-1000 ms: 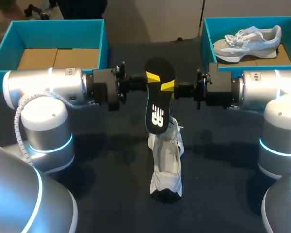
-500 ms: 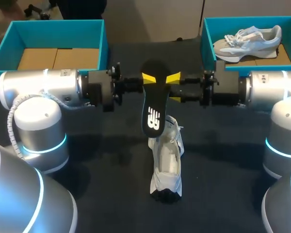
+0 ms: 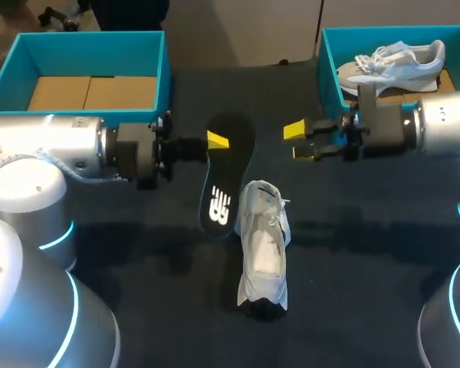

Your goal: Take the shoe out of the shoebox, open the shoe tongue, remove and reinsert the insole, then place the shoe into the shoebox

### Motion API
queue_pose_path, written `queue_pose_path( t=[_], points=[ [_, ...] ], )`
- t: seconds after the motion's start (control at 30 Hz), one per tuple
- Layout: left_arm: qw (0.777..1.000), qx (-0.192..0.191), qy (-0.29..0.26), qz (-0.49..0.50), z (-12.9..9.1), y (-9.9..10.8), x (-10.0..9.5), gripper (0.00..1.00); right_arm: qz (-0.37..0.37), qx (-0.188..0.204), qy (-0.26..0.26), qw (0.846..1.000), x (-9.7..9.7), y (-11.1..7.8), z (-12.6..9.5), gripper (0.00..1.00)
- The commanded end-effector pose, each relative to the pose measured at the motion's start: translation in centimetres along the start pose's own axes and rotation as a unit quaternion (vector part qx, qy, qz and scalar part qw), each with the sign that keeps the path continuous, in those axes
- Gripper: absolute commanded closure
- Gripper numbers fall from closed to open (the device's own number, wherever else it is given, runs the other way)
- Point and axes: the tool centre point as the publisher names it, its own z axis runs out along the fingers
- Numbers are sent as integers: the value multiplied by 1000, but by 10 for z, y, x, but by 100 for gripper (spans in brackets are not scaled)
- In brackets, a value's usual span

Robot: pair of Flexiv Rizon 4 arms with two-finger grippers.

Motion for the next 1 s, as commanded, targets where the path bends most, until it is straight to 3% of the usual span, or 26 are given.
queue_pose_path(
  t=[0.03, 0.43, 0.5, 0.7, 1.0],
  points=[
    [1000, 6, 3, 0, -14, -18, 0, 100, 1, 19, -7, 1000, 2, 5, -2, 0],
    [1000, 9, 10, 5, -17, -23, 0, 100, 1, 19, -7, 1000, 2, 5, -2, 0],
    [1000, 8, 11, 5, -15, -24, 0, 100, -53, 24, 3, 998, 2, 5, -6, 0],
    [998, 20, 13, -61, -19, -43, -2, 100, -169, 63, -53, 982, -5, -6, -18, 0],
    [997, 12, 33, -74, -34, -74, -6, 100, -249, 89, -81, 961, -15, -23, -32, 0]
  ],
)
